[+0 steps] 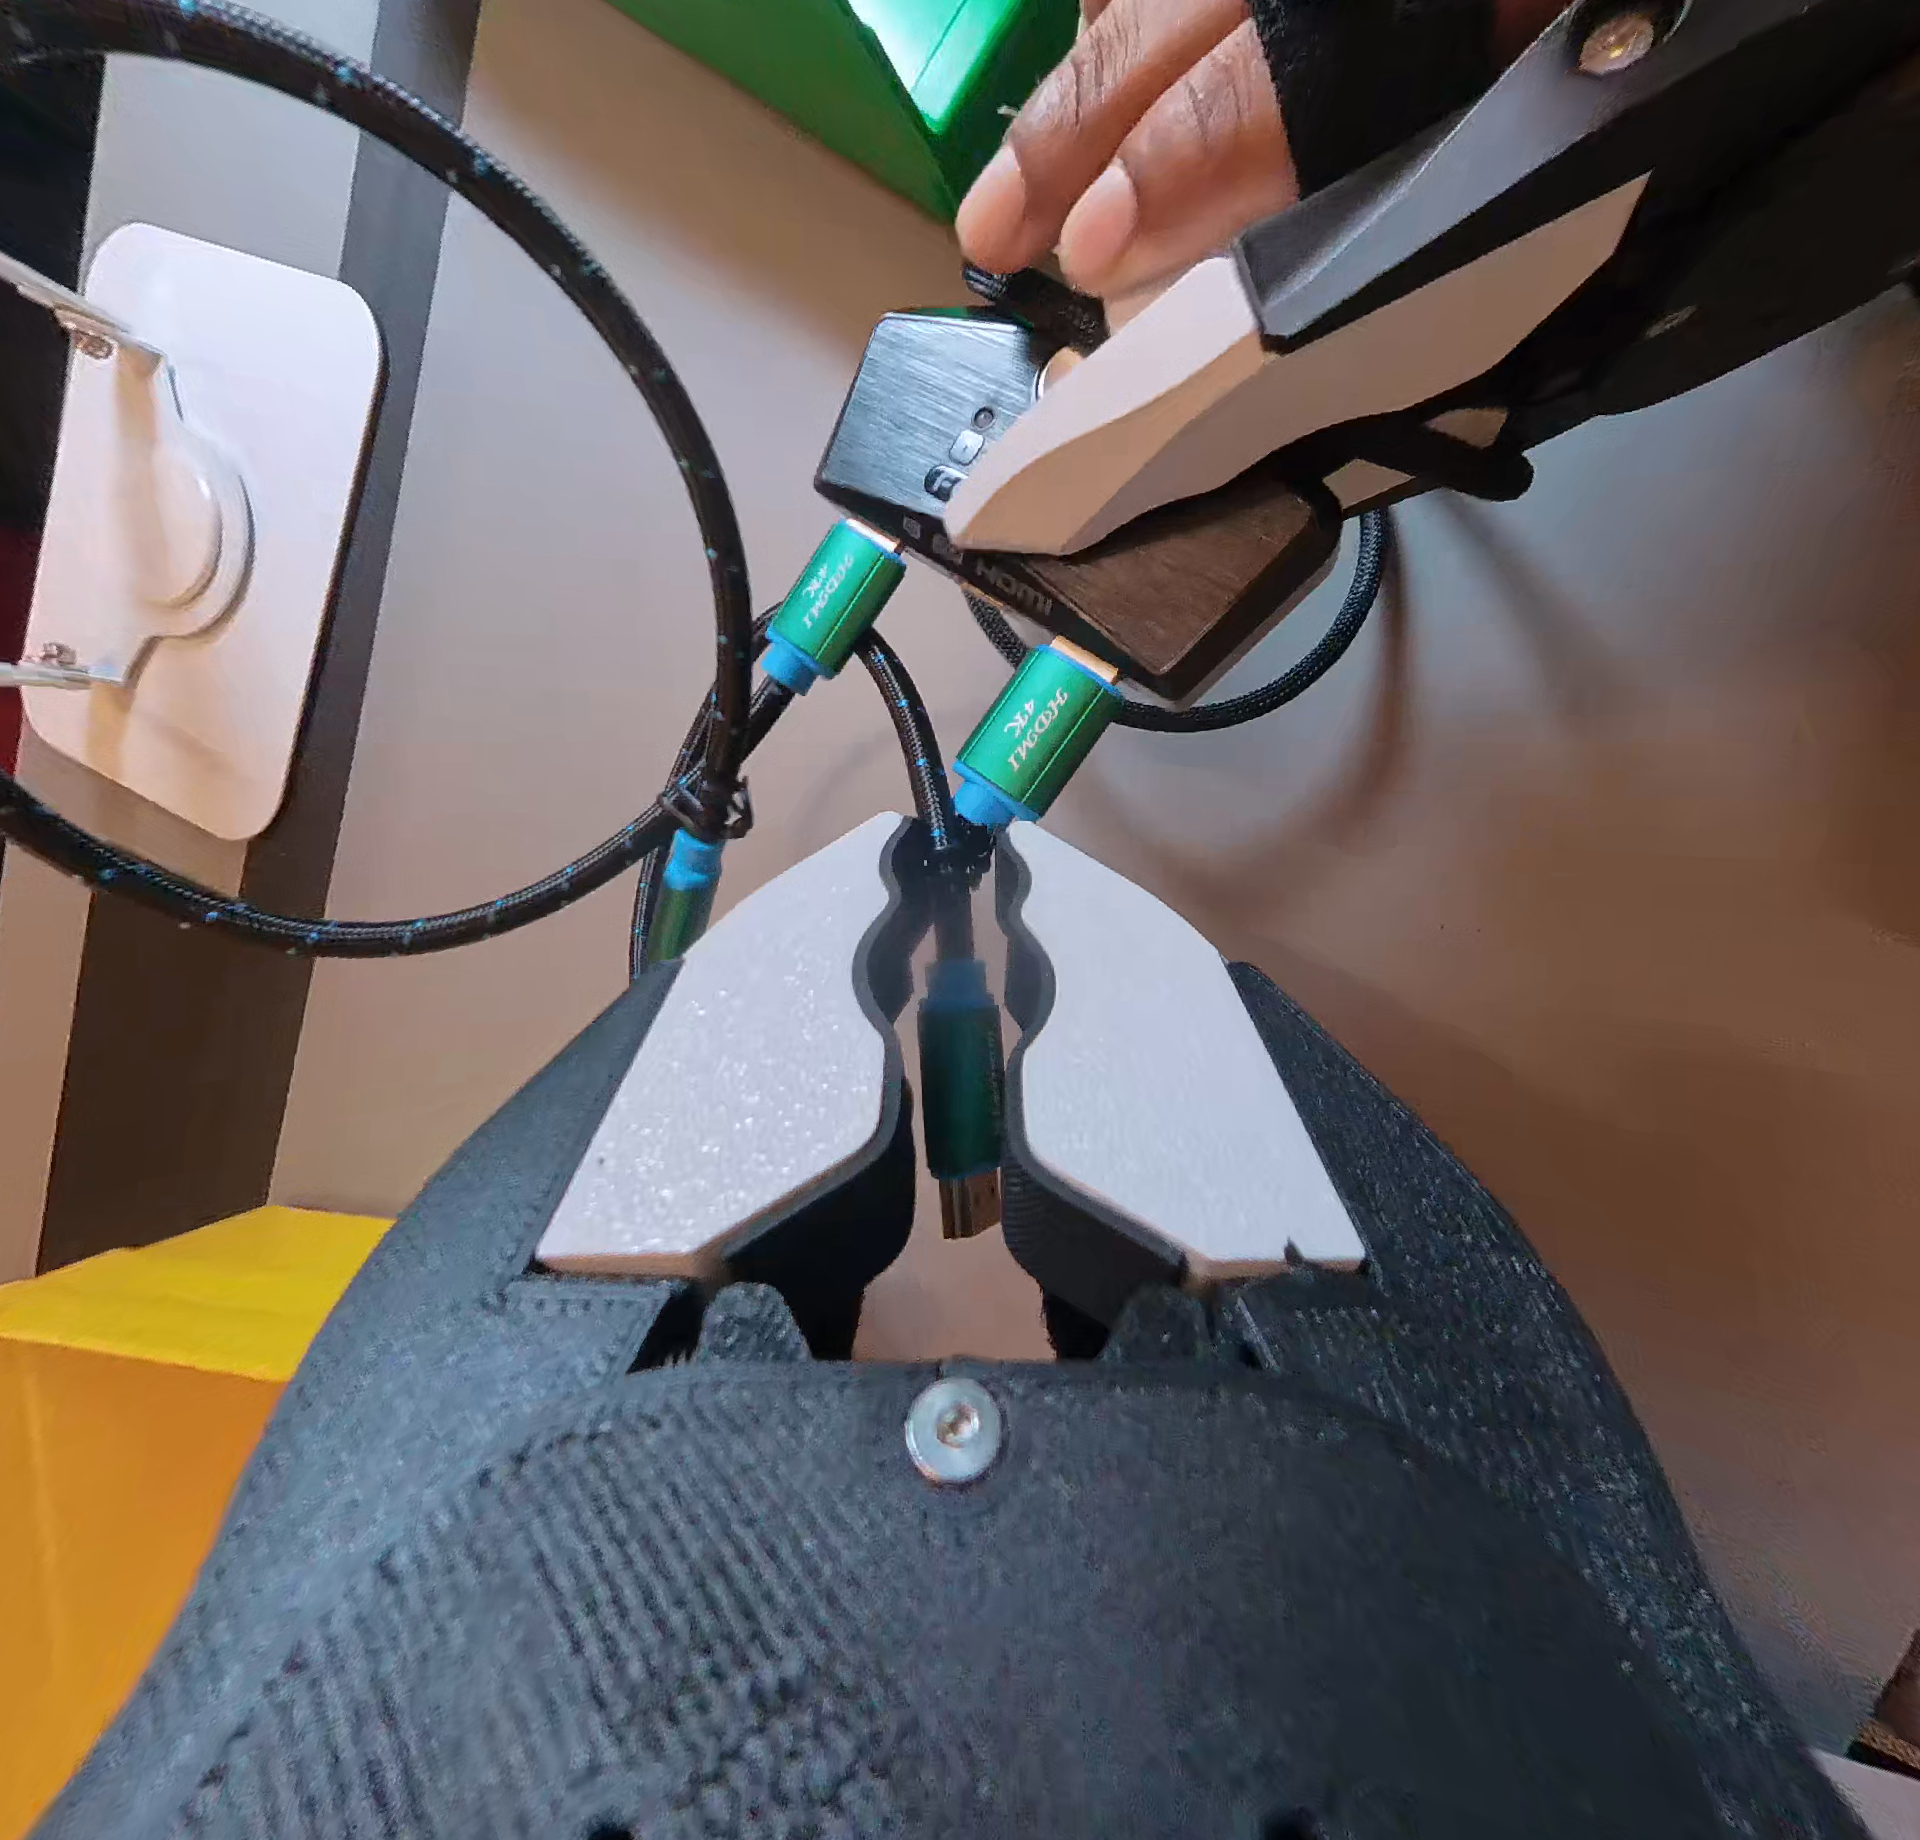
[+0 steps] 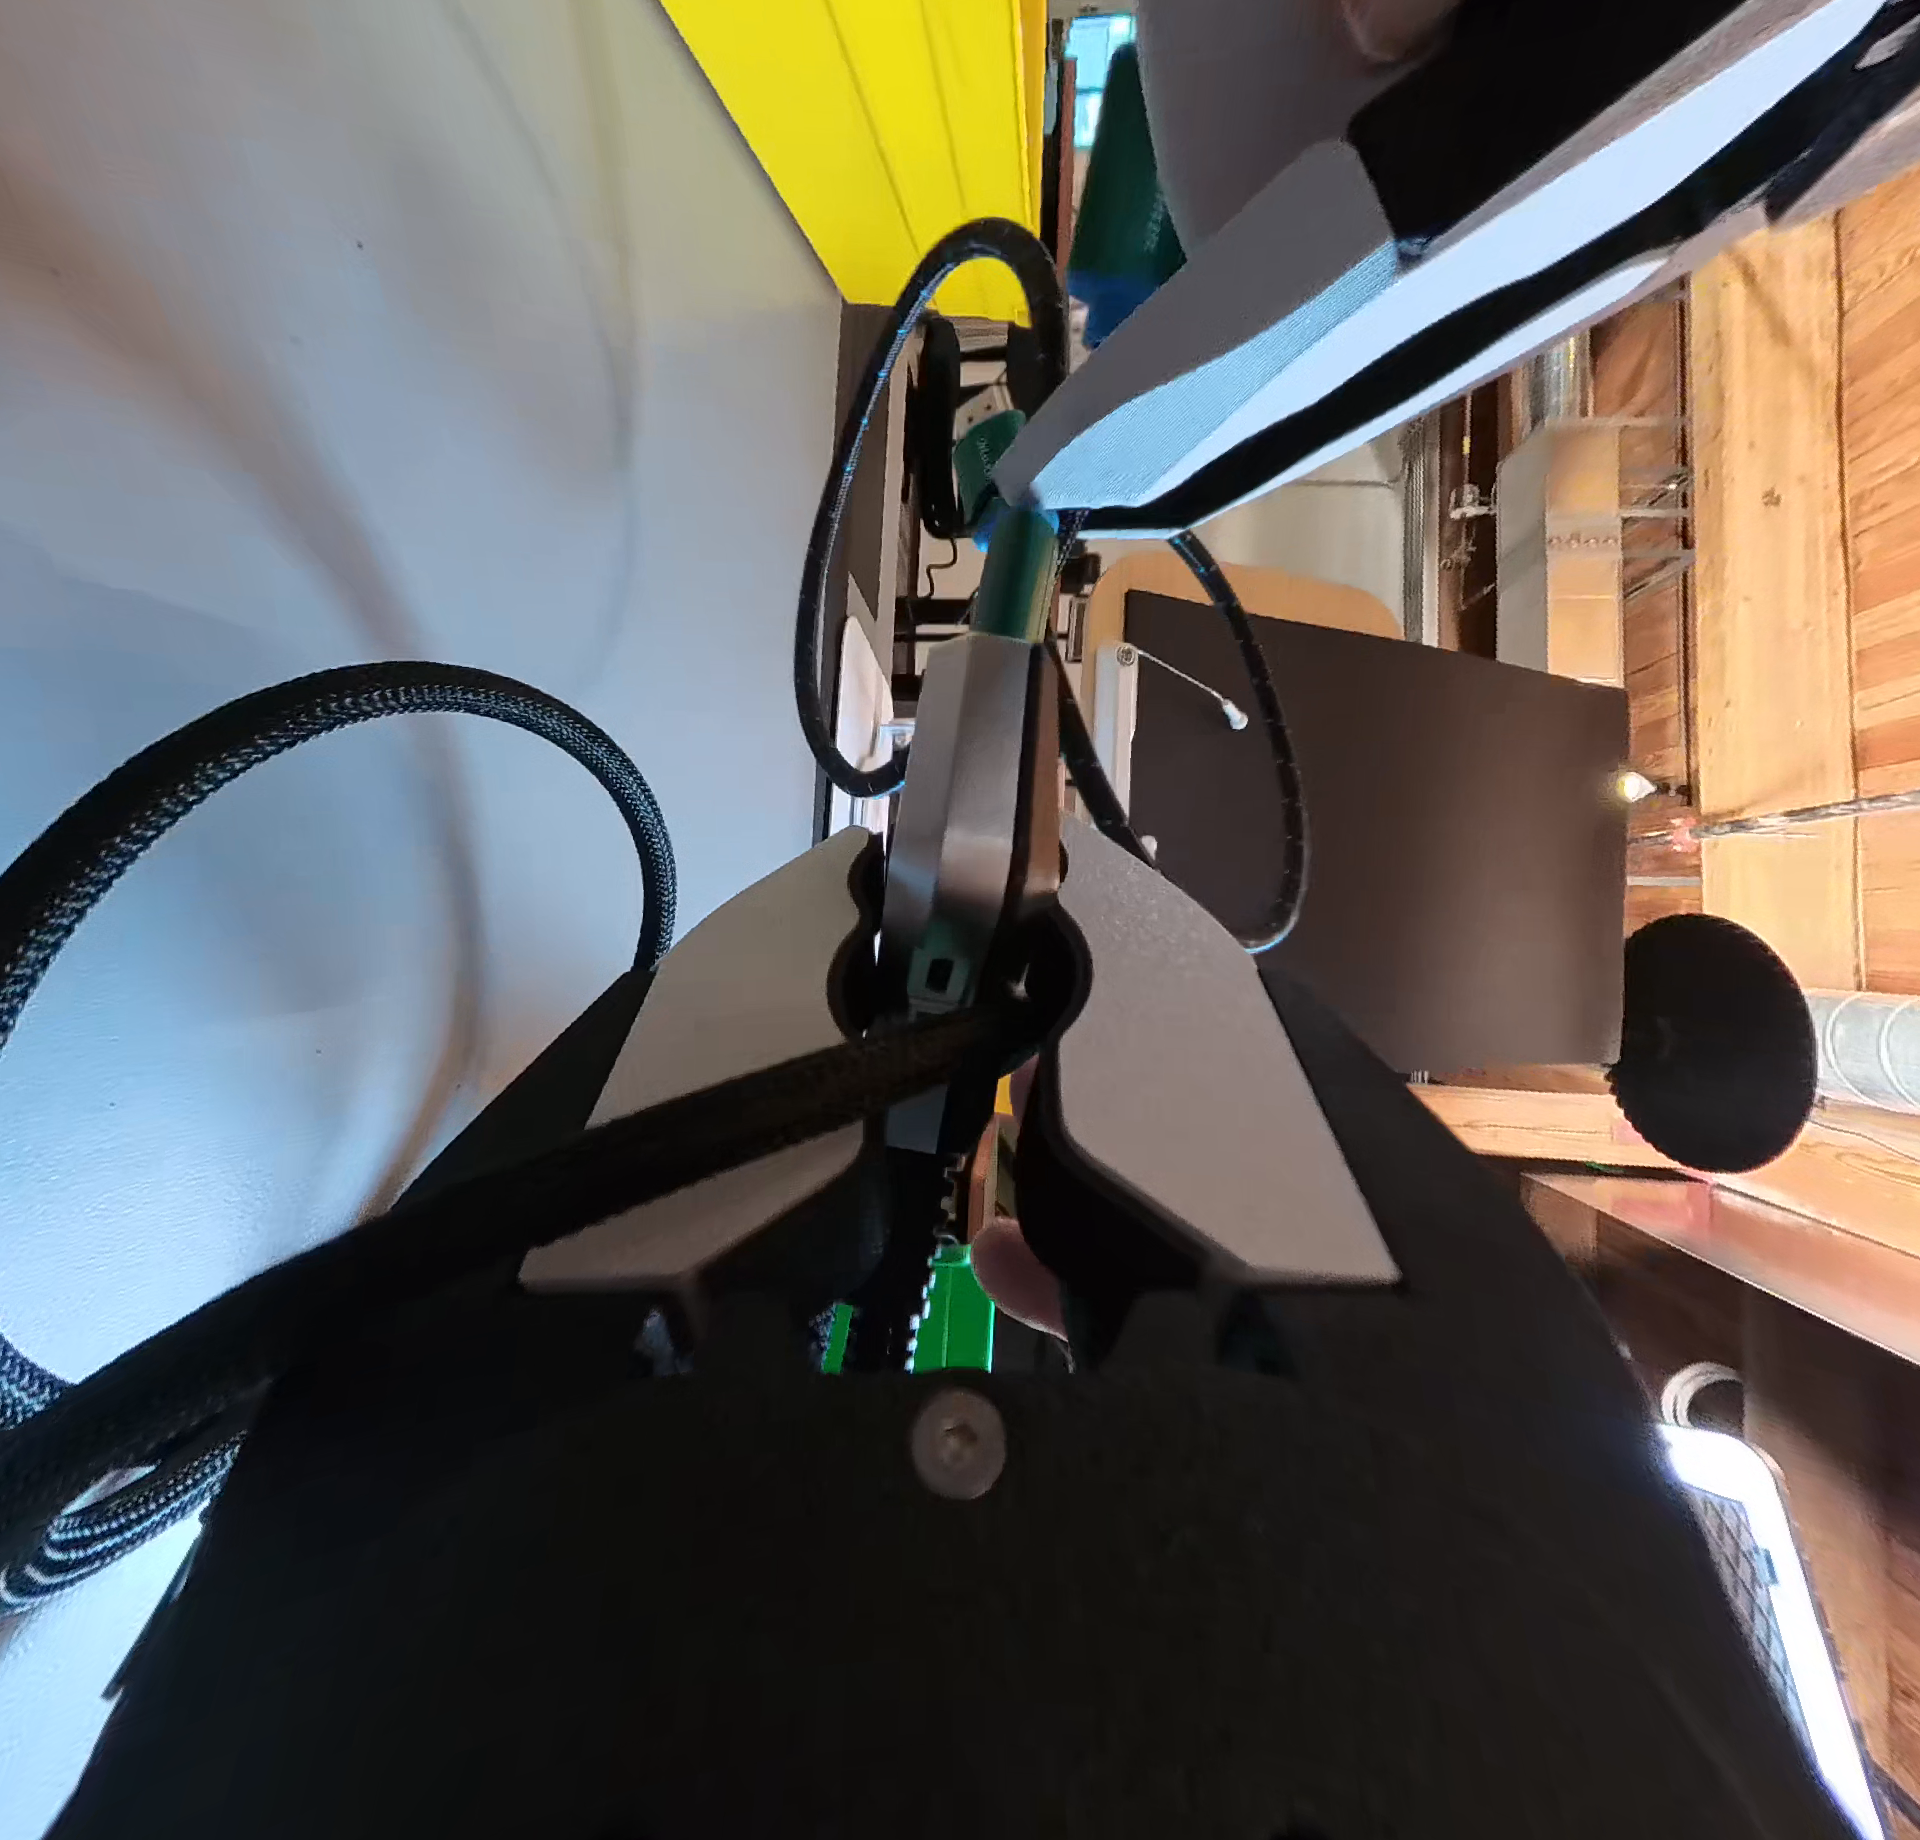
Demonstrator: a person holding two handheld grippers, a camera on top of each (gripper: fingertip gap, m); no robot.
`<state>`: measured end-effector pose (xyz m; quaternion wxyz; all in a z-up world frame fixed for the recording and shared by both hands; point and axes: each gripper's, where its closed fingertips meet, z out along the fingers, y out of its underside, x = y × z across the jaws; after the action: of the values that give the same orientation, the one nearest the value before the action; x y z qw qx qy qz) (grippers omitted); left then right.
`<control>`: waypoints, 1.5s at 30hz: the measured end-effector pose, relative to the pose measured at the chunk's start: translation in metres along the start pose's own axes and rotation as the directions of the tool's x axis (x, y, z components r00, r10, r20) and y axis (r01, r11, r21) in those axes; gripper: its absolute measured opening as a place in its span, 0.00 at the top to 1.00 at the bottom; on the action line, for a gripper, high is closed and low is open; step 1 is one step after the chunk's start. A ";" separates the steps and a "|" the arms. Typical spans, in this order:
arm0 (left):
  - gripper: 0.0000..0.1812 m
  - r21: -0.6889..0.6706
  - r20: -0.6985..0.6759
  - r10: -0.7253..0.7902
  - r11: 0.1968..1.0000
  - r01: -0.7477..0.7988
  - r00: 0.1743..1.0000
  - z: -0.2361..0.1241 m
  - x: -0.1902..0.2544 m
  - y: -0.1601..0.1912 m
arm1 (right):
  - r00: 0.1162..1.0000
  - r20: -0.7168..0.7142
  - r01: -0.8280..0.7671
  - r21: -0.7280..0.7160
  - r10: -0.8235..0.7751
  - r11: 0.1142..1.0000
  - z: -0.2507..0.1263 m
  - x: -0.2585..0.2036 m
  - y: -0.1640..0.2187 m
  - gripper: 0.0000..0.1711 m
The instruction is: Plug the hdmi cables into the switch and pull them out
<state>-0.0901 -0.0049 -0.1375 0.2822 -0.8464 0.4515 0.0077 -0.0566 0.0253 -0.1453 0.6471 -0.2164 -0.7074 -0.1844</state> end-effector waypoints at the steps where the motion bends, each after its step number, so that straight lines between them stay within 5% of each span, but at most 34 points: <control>1: 0.93 0.001 -0.001 0.009 1.000 -0.009 1.000 0.001 0.001 -0.001 | 1.000 0.003 -0.003 -0.004 0.003 1.000 0.000 0.000 0.001 0.86; 8: 0.92 0.011 -0.039 0.098 0.995 -0.098 0.994 0.003 0.014 -0.004 | 0.999 0.035 0.003 0.069 -0.006 0.998 -0.003 -0.003 -0.011 0.86; 15: 0.92 0.265 -0.120 0.037 0.964 -0.003 0.992 -0.004 -0.001 -0.021 | 0.987 0.091 -0.142 0.103 0.133 0.984 -0.008 0.010 0.004 0.85; 26: 0.92 0.298 -0.127 -0.003 0.954 0.041 0.992 -0.006 -0.014 -0.015 | 0.969 0.132 -0.226 0.147 0.207 0.963 -0.020 0.017 -0.001 0.85; 31: 0.80 0.651 -0.050 -0.068 0.754 0.084 0.996 -0.078 -0.041 -0.053 | 0.951 0.132 -0.295 0.131 0.279 0.946 -0.022 0.027 0.005 0.86; 37: 0.78 0.805 0.078 -0.228 0.589 0.073 0.971 -0.137 -0.070 -0.048 | 0.799 0.080 -0.600 0.164 0.596 0.783 -0.040 0.082 0.029 0.86; 45: 0.81 0.788 -0.016 -0.346 0.573 0.225 0.938 -0.069 -0.043 0.025 | 0.580 -0.103 -0.794 0.149 0.808 0.589 -0.078 0.152 0.107 0.87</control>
<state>-0.1512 -0.0168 -0.0796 0.6487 -0.6986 0.2459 -0.1749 0.0561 0.0830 0.0108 0.7238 -0.4684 -0.4865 0.1416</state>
